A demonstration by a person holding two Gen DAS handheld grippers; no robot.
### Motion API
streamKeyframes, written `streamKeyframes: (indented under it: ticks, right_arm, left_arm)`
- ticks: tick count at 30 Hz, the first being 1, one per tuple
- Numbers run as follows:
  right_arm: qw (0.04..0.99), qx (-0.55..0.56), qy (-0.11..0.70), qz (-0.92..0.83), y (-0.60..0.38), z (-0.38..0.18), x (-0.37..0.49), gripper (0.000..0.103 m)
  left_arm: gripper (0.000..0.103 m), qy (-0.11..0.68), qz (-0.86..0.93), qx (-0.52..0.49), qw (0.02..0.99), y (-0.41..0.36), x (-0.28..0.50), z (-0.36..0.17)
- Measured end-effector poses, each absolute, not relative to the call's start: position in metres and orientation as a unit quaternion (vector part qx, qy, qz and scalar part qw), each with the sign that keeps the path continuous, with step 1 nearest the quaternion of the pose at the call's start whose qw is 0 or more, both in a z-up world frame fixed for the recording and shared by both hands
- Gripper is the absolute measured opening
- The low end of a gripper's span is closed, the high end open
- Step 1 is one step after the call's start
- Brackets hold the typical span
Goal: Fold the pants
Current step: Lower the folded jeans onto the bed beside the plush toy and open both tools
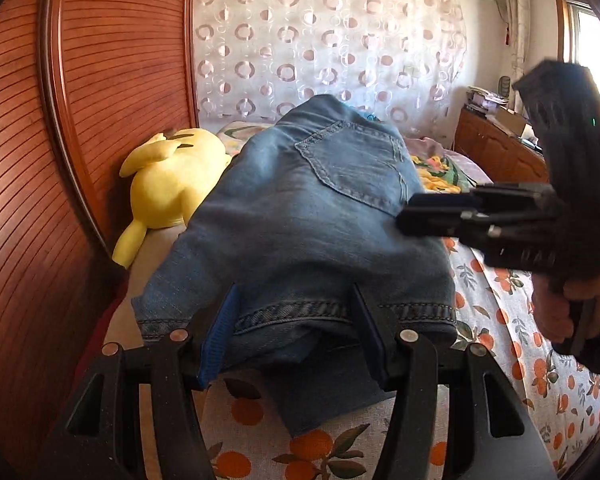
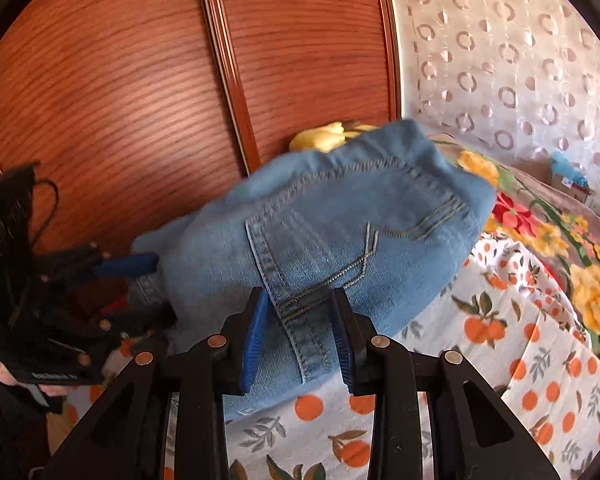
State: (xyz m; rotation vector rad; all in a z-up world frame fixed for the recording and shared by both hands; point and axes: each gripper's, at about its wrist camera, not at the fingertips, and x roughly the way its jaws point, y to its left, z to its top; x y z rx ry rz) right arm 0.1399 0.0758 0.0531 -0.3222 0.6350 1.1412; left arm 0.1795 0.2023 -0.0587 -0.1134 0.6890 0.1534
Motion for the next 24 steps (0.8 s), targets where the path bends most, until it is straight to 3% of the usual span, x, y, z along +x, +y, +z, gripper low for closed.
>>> streamKeyframes:
  ticks: [15, 19, 24]
  right_arm:
    - [0.828, -0.098, 0.280, 0.476, 0.003, 0.082, 0.089, 0.033]
    - [0.847, -0.086, 0.275, 0.446, -0.033, 0.088, 0.072, 0.035]
    - [0.867, -0.070, 0.267, 0.414, -0.078, 0.096, 0.043, 0.040]
  left_arm:
    - [0.060, 0.305, 0.056, -0.042, 0.950, 0.160, 0.156, -0.016]
    - [0.074, 0.290, 0.039, -0.031, 0.956, 0.136, 0.150, -0.005]
    - [0.080, 0.279, 0.012, -0.028, 0.960, 0.108, 0.147, 0.006]
